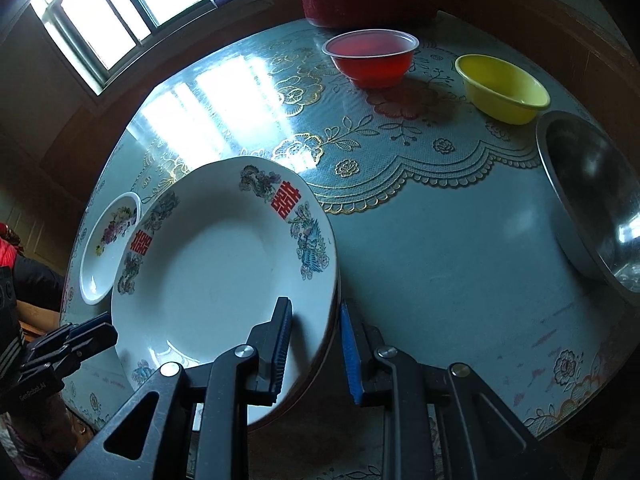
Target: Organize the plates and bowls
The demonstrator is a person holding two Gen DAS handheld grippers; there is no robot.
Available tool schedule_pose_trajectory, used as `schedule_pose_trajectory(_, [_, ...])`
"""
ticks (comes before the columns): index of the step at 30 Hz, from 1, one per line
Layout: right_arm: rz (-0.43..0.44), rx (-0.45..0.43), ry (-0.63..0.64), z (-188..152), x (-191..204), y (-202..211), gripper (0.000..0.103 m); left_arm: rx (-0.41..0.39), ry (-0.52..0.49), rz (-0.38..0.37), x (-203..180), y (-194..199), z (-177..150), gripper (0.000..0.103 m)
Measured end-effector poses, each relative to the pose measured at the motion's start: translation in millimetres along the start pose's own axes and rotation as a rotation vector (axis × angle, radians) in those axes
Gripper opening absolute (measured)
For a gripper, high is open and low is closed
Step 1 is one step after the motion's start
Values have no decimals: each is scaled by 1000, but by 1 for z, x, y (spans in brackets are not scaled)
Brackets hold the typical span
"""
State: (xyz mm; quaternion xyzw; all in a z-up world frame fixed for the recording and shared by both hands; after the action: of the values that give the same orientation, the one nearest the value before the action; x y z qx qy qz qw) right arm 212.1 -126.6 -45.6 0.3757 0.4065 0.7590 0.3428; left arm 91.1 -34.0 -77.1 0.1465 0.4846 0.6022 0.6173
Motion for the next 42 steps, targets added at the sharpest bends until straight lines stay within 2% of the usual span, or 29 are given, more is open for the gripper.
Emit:
schedule_pose_trajectory(6, [-16,1,65,-3,3,0,23,-8,-6,17,1,-1,1,24])
schedule_pose_trajectory(10, [20,15,82,-3,2,-1,23,-8,16,41,4,-3,3,21])
schedule_pose_trajectory(14, [28,25,133,-3,4,-1,23,-5,47,30,5,-3,2,21])
schedule_pose_trajectory(19, [98,53,218,-9,9,4,23,-20,101,46,9,2,2,21])
schedule_pose_trajectory(23, [122,14,114,10,-18,4,24,-29,148,91,16,4,2,22])
schedule_pose_trajectory(26, [195,6,42,24,-25,-6,25,-35,155,114,14,4,-1,22])
schedule_pose_trajectory(28, [199,-7,79,26,-17,-9,21,-43,139,133,9,4,-2,22])
schedule_pose_trajectory(29, [195,-17,120,25,-10,-9,10,-45,133,142,7,3,-2,22])
schedule_pose_trajectory(31, [158,-35,197,24,-1,-9,11,-53,131,169,6,3,-2,22])
schedule_pose_trajectory(36, [143,-22,260,24,4,-11,12,-54,138,189,11,2,-1,22])
schedule_pose_trajectory(39, [161,-10,231,22,2,-12,12,-56,125,193,12,1,1,22])
schedule_pose_trajectory(42, [132,-7,236,20,3,-12,15,-53,124,163,13,2,2,22])
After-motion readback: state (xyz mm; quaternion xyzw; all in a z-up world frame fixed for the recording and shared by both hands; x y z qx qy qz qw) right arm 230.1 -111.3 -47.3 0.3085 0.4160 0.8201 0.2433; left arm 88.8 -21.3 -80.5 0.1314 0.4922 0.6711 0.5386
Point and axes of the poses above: each gripper's, at about its wrist camera, not at the fingertips, and y roughly against the way its jaws point, x to its left, z to its top, the point moved 10 cm from there along -y, roughly the way its jaws point, and after that the axes turned 2 degrees about z, right-handed, at the moved point
